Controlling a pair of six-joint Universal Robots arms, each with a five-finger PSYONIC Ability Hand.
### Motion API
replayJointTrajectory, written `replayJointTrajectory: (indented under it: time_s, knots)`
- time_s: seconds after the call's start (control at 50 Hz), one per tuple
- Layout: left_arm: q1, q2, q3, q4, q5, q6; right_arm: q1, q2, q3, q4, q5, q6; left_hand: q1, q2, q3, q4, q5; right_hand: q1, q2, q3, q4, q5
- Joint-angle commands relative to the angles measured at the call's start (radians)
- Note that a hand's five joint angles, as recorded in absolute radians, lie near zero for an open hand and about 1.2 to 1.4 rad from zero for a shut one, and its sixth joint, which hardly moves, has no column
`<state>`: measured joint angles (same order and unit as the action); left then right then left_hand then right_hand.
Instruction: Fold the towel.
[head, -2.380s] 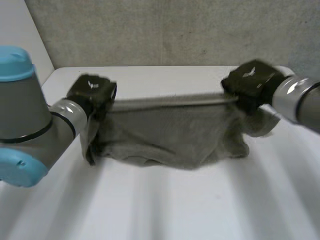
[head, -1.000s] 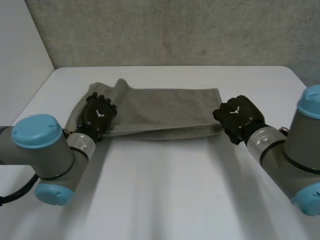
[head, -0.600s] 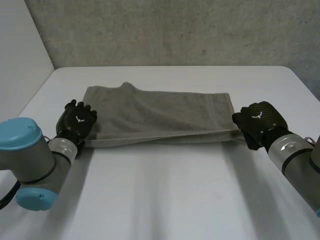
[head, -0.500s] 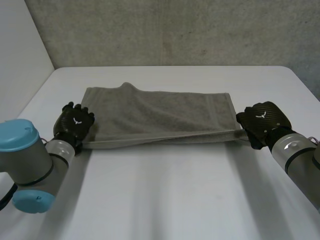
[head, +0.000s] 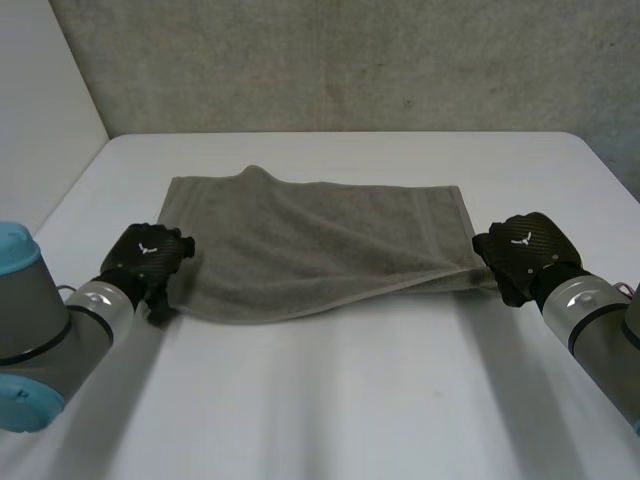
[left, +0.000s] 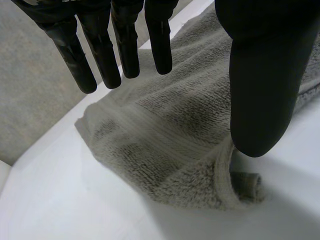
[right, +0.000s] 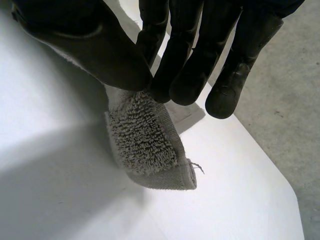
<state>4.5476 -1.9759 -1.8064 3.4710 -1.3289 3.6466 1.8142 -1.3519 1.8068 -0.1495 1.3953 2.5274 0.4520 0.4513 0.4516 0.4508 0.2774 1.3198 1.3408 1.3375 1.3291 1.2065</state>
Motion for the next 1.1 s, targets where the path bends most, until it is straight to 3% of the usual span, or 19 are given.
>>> replayJointTrajectory:
  time_s: [0.02,0.38,0.66,1.1]
  knots:
    - [0.016,-0.024,0.01,-0.003,0.007,0.006,-0.003,0.005,0.002,0.001,-0.009,0.001,0.082,0.082,0.082,0.083,0.082,0.076,0.056,0.059,0.067,0.015]
    - [0.021,-0.106,0.042,0.0,-0.038,0.007,-0.012,0.005,0.0,-0.007,-0.007,0.001,0.334,0.335,0.334,0.335,0.334,0.076,0.056,0.059,0.067,0.015]
    - [0.019,-0.014,-0.008,-0.081,-0.027,0.006,-0.019,0.005,0.0,-0.01,-0.004,0.001,0.111,0.112,0.111,0.112,0.111,0.076,0.056,0.059,0.067,0.015]
    - [0.053,-0.058,0.018,-0.061,-0.032,0.006,-0.021,0.005,0.0,-0.01,-0.007,0.03,0.184,0.185,0.185,0.185,0.184,0.076,0.056,0.059,0.067,0.015]
